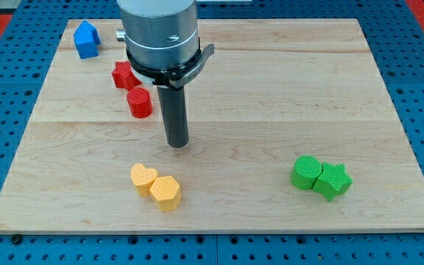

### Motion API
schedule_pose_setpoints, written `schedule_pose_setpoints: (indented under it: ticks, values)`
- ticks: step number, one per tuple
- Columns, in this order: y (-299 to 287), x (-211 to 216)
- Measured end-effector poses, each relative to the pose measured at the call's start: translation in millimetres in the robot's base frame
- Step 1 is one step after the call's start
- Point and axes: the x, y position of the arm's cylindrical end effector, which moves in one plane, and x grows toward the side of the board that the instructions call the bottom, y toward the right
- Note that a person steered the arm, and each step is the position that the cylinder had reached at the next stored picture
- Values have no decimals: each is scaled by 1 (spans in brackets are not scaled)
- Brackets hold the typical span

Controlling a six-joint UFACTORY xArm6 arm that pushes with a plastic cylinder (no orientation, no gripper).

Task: Move red circle to the center right of the board

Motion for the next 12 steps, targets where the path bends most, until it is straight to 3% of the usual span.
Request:
schedule_pose_setpoints:
  ticks: [1, 3, 6, 8, 10, 11, 12]
  values:
    - [-7, 0]
    - [-87, -8]
    - [-103, -66]
    - [-13, -78]
    - [30, -148]
    - [85, -146]
    - [100, -88]
